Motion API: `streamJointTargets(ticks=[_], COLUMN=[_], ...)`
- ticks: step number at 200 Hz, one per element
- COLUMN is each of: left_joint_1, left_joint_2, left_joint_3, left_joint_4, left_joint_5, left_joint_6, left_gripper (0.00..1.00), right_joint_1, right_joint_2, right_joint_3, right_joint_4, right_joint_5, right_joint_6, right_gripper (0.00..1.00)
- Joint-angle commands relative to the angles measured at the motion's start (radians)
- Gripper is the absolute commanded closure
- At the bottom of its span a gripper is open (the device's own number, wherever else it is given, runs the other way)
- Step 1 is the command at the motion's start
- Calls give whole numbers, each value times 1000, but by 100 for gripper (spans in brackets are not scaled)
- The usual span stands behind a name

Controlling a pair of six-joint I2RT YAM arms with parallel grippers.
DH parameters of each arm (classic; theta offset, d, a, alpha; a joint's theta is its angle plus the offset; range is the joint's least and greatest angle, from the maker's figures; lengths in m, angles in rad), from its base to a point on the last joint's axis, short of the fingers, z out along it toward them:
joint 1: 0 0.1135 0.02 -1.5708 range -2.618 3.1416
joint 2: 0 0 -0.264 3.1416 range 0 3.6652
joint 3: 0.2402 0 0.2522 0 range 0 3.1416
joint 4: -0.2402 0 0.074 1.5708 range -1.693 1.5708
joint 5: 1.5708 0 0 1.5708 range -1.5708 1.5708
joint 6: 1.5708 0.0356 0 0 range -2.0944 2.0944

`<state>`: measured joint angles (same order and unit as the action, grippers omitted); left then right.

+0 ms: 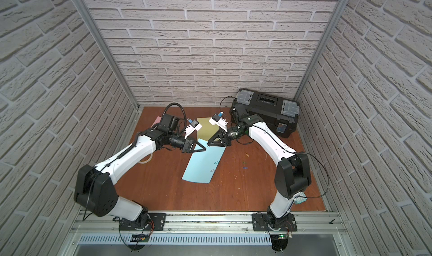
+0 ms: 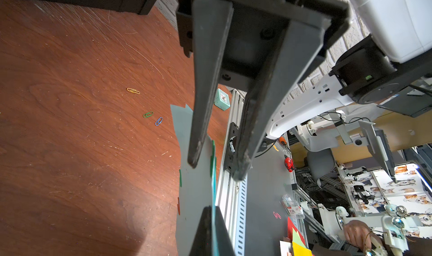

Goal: Unclip the paperclips from the documents
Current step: Remove the paper clip from the document.

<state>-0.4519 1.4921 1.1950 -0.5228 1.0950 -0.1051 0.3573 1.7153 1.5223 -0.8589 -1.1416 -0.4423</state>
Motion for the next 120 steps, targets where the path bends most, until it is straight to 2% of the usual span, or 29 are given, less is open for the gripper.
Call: streamJointTargets(ticks=[1, 120], left_joint_1=[7, 7], left_joint_2=[-3, -8], left_joint_3=[22, 13], left_joint_4=[-4, -15], left_joint_5=[30, 36], left_joint_6=[30, 37], left_gripper=[100, 100], right_joint_1=[-3, -18], right_joint_2=[5, 11], right_joint_3=[30, 22], right_joint_4=[-21, -12], right_joint_5=[-38, -39], right_joint_6=[-25, -14], right_gripper=[76, 90])
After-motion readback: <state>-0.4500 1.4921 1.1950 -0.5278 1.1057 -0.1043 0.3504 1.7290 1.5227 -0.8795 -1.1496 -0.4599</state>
